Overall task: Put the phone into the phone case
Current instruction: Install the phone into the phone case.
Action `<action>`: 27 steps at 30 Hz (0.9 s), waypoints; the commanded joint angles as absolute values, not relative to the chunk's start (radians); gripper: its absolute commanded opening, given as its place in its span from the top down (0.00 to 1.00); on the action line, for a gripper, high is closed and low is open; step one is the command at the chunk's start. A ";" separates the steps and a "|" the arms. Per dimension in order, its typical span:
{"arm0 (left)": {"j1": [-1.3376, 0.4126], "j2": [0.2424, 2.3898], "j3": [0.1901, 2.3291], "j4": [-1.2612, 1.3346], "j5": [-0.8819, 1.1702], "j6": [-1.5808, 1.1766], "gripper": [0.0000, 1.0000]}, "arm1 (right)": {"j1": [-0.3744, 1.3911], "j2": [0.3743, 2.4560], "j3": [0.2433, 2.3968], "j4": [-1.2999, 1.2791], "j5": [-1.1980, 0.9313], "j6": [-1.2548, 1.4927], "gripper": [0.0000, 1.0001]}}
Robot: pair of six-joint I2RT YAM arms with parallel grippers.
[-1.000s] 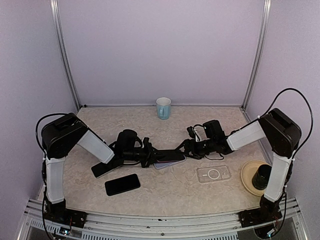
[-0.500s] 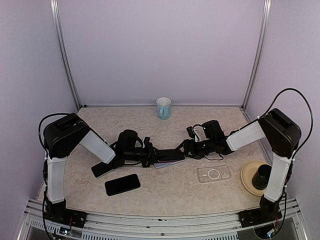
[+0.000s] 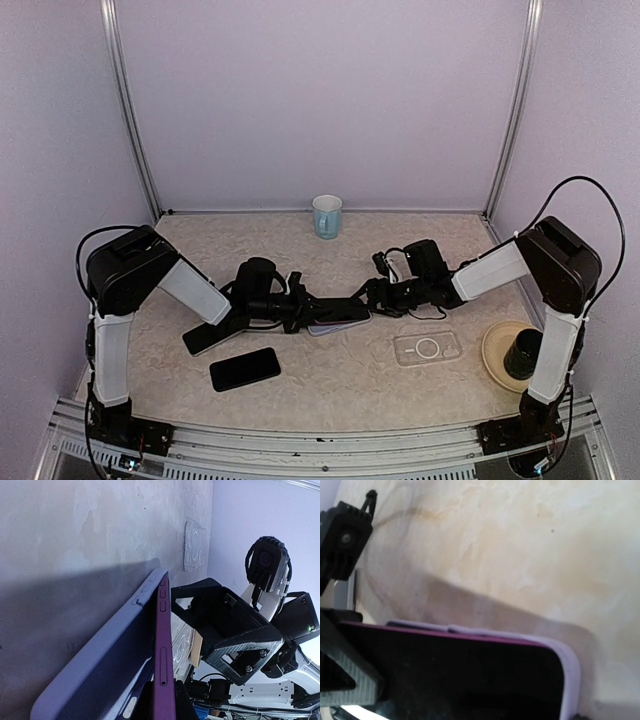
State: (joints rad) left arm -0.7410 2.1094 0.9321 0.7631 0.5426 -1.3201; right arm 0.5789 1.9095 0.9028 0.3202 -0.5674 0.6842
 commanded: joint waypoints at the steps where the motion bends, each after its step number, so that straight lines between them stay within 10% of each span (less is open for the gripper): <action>1: -0.766 2.123 0.939 0.623 0.498 -1.233 1.00 | 0.648 1.936 0.926 0.318 -0.716 0.673 0.22; 27: -0.755 1.983 0.865 0.710 0.519 -1.139 1.00 | 0.537 1.824 0.880 0.282 -0.755 0.653 0.22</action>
